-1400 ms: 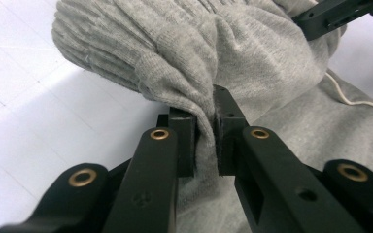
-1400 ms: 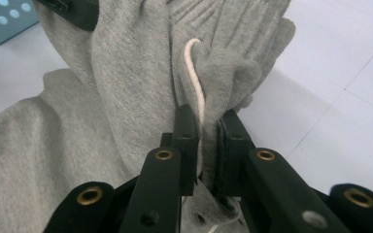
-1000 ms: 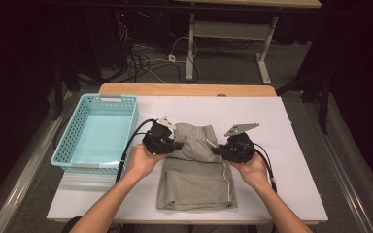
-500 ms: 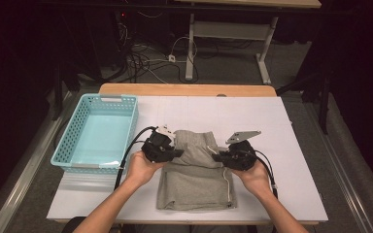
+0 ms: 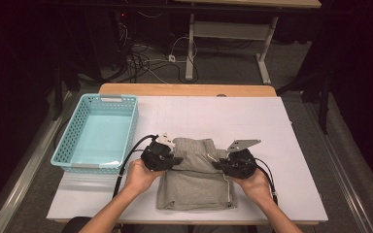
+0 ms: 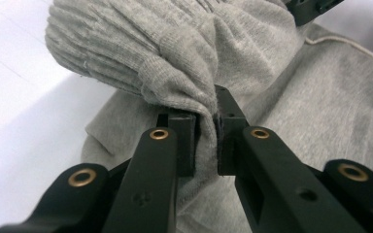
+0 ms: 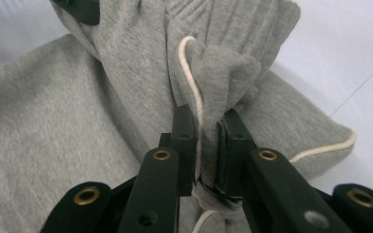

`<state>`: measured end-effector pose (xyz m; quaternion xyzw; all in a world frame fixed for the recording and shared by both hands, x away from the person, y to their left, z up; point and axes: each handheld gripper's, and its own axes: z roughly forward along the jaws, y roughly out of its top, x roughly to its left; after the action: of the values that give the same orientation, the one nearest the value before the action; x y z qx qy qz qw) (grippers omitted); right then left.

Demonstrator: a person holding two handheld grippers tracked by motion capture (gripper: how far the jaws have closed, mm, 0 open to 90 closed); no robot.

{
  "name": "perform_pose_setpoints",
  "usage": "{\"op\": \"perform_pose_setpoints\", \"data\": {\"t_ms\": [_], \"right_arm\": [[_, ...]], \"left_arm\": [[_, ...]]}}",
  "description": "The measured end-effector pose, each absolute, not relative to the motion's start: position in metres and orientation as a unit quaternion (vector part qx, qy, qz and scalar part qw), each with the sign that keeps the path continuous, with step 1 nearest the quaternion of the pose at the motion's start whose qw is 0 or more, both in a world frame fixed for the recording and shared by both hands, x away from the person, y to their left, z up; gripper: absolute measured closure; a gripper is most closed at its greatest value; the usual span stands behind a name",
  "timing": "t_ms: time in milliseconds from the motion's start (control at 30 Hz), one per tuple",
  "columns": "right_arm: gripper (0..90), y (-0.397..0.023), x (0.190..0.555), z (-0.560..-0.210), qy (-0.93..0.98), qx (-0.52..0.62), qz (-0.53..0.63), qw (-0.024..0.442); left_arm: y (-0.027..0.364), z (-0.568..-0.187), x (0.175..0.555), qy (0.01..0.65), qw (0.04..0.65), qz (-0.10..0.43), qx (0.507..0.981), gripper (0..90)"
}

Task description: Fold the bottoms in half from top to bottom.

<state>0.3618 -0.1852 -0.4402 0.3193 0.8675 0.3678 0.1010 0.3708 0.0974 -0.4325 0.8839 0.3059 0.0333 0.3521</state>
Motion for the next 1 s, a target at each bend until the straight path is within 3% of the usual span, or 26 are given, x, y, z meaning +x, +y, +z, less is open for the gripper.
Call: {"op": "perform_pose_setpoints", "data": {"t_ms": [633,700,833,1000], "right_arm": [[79.2,-0.19,0.347,-0.454,0.87,0.32,0.364,0.092],[79.0,-0.19,0.347,-0.455,0.869,0.322,0.364,0.093],[78.6,-0.189,0.345,-0.456,0.867,0.324,0.365,0.097],[78.0,-0.19,0.344,-0.457,0.865,0.326,0.368,0.095]], "left_arm": [[0.097,-0.451,0.357,0.317,0.346,0.012,0.883,78.3],[0.098,-0.454,0.356,0.319,0.347,0.008,0.882,74.6],[0.101,-0.449,0.353,0.332,0.357,0.006,0.873,58.0],[0.114,-0.437,0.349,0.342,0.377,0.017,0.86,51.9]]}}
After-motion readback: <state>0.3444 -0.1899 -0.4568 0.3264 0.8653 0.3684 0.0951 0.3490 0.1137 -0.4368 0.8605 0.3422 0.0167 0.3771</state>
